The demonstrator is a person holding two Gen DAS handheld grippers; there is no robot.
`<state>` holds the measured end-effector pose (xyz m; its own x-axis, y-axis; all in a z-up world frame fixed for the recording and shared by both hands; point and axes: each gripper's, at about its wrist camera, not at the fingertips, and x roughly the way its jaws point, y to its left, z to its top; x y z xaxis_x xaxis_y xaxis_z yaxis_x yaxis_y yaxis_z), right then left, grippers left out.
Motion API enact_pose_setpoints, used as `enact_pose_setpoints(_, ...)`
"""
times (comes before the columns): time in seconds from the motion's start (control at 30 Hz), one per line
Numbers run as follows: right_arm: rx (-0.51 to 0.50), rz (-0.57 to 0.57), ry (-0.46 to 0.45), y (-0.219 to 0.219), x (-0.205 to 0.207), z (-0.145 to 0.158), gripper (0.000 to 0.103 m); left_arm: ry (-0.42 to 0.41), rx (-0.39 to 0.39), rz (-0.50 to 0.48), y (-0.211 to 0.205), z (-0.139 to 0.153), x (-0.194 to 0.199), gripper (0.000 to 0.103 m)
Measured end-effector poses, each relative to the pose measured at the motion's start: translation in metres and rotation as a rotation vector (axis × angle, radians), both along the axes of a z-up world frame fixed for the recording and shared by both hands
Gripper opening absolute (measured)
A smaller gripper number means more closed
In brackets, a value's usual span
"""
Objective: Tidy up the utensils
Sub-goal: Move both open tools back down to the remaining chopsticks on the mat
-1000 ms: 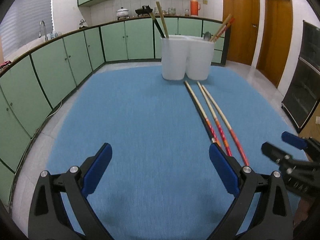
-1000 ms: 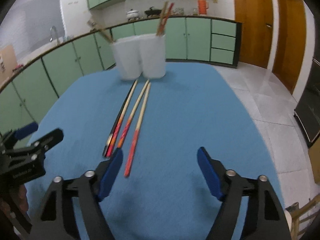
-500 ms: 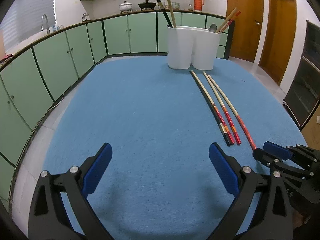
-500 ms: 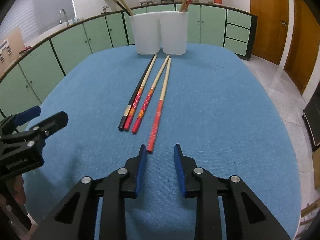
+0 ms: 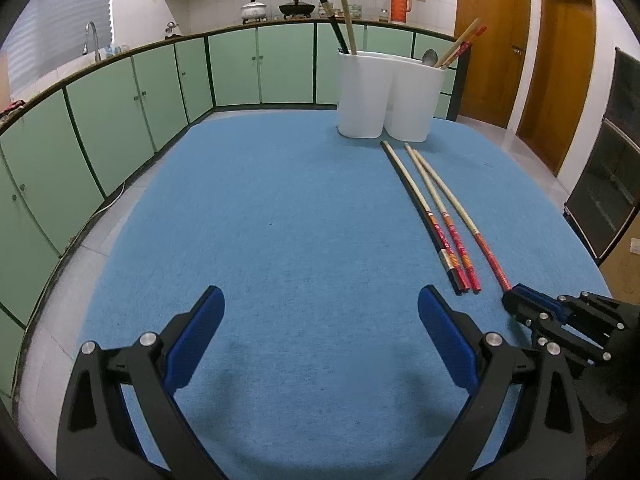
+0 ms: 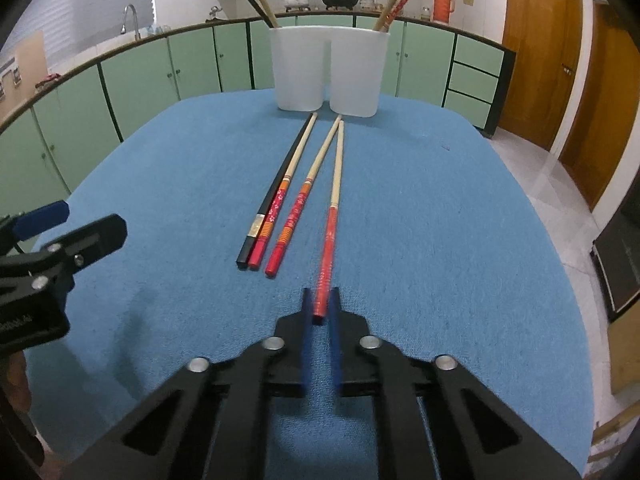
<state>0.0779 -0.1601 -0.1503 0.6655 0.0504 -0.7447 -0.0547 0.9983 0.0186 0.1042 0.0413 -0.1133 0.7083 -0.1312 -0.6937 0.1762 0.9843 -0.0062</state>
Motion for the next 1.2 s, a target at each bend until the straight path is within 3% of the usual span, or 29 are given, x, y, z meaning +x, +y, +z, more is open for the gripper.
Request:
enact_pose_setpoints(0.3,0.076,-0.071,0.011,-0.037,0.000,0.006,0.006,0.024,-0.007,-0.074,-0.033,-0.005,0.001,0.094)
enact_pose_setpoints(0.37,0.080,-0.079,0.011,-0.042,0.001,0.006,0.006,0.042,0.012,-0.092,-0.044,-0.011,0.003,0.082)
enact_pose_setpoints(0.43,0.086,-0.081,0.010,-0.046,0.001,0.006,0.006,0.071,0.031,-0.106,-0.052,-0.018,0.007,0.076)
enact_pose_setpoints(1.03,0.120,-0.096,0.018,-0.055,0.003,0.001,0.006,0.138,0.037,-0.101,-0.082,-0.033,0.028,0.075)
enact_pose_setpoints(1.2,0.123,-0.095,0.016,-0.054,0.002,0.000,0.006,0.138,0.041,-0.089,-0.078,-0.031,0.027,0.068)
